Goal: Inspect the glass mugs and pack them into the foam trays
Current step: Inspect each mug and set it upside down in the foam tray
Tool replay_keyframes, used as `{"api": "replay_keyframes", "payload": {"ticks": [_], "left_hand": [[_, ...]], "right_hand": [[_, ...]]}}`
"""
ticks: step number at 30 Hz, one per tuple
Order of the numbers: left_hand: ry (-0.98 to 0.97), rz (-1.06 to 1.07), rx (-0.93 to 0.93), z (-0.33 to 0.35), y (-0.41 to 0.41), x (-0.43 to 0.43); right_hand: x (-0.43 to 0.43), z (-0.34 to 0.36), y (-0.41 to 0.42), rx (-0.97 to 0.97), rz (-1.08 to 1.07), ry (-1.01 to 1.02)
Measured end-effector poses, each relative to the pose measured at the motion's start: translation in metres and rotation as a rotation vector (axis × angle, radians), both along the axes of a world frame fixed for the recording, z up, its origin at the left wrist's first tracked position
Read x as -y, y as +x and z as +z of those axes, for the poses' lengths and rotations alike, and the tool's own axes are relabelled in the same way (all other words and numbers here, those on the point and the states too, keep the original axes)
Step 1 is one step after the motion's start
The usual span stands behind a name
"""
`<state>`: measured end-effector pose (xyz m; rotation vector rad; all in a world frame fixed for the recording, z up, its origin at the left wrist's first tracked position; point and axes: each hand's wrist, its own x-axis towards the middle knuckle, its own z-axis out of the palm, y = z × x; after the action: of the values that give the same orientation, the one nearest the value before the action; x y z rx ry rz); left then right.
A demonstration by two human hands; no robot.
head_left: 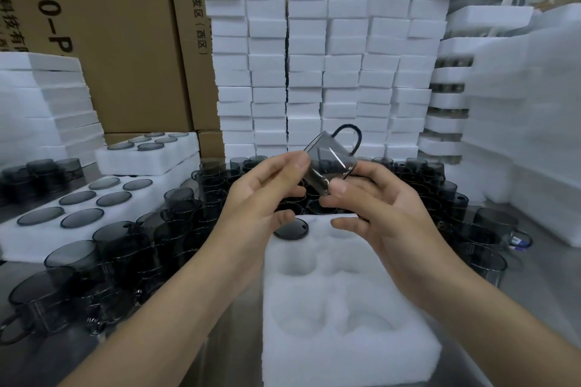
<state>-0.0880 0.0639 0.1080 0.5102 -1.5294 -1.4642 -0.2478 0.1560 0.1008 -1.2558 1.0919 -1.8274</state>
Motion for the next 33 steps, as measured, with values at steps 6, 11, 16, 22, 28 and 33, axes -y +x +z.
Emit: {"api": "replay_keyframes", "payload": {"ticks": [6,11,16,22,28,33], "left_hand": [[-0.052,-0.016,0.008,0.002,0.001,-0.001],[-0.085,0.064,-0.024,-0.003,-0.002,0.002],[-0.147,0.021,-0.027,-0.003,-0.001,0.006],[-0.185,0.036,0.028,-0.007,-0.003,0.009],[-0.271,0.123,0.117,-0.022,-0.009,0.013],[-0.423,0.154,0.293,-0.03,-0.01,0.023]], "right_hand": [[0.0,0.004,-0.001,-0.033,0.073,0.103],[0.0,-0.005,-0.003,-0.346,-0.136,-0.018],[0.002,-0.006,-0.01,-0.335,-0.151,-0.057],[0.009,-0.005,-0.022,-0.25,-0.155,0.037],[0.011,-0.017,-0.029,-0.553,-0.327,0.098],[0.016,-0.028,-0.039,-0.747,-0.416,0.203]]}}
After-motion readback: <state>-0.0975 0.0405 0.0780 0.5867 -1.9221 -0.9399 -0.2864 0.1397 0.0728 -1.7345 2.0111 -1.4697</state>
